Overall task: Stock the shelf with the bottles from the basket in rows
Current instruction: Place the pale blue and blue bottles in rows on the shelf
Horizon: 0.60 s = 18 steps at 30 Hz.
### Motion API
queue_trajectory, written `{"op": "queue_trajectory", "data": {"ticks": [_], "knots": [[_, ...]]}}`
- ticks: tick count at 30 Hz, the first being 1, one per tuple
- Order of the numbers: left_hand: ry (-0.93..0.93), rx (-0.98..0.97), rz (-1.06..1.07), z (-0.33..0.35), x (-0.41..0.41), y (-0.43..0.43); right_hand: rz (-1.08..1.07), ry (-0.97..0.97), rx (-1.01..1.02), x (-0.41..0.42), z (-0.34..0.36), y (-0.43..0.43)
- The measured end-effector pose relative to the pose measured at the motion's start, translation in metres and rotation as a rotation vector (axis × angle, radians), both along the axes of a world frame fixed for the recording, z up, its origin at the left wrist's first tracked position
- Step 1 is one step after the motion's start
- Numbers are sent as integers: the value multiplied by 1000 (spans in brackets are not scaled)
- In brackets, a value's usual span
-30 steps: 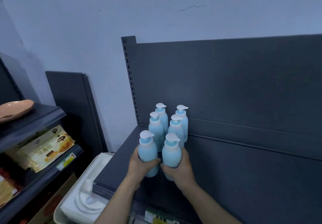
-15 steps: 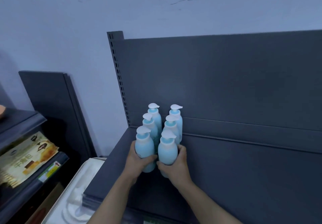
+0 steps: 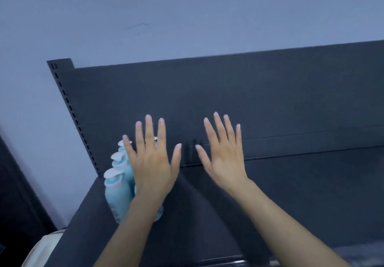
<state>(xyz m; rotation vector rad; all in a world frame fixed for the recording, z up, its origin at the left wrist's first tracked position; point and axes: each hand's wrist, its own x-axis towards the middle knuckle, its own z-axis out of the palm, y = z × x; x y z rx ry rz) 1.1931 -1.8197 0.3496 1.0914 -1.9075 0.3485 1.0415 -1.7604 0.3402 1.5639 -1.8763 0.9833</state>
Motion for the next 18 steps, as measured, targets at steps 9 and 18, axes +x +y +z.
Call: {"op": "queue_trajectory", "data": {"ticks": [9,18], "knots": [[-131,-82,-276,25,-158,82,-451,160,26,-119,40,120],[-180,-98,-559,0,-300,224,-749,67,54,-229,14,287]]}}
